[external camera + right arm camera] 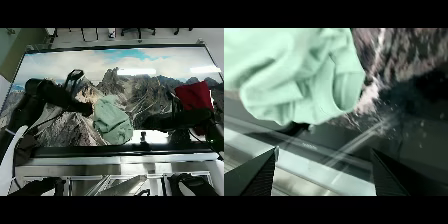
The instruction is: Fold the shirts.
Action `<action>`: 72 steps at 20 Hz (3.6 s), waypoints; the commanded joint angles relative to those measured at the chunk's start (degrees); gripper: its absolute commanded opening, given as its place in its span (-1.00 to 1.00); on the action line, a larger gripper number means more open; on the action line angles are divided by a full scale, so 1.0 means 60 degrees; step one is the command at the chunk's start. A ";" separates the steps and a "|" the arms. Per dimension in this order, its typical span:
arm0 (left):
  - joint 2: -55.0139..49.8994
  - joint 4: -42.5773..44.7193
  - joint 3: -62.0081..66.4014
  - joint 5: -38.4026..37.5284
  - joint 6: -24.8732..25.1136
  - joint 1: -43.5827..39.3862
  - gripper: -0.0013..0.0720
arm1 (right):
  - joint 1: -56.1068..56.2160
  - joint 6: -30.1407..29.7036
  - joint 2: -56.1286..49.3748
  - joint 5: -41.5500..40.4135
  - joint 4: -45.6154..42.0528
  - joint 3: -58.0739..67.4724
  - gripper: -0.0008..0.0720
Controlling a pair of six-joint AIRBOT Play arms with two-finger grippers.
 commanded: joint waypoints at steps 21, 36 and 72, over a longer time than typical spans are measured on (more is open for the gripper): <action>-0.1388 -0.4550 -0.3687 -0.5144 0.1133 -0.0852 -0.93 | 0.3078 -0.1417 -0.4943 0.3304 0.2073 0.0685 -0.93; 0.5016 -0.3840 0.2364 -0.1741 0.1676 0.3552 -0.93 | -0.0794 -0.0430 0.3872 0.1344 0.2528 0.5985 -0.93; -0.0011 -0.3883 -0.4554 -0.0692 0.1989 0.4047 0.96 | -0.3268 -0.0805 -0.1570 -0.0798 -0.1596 0.0554 0.62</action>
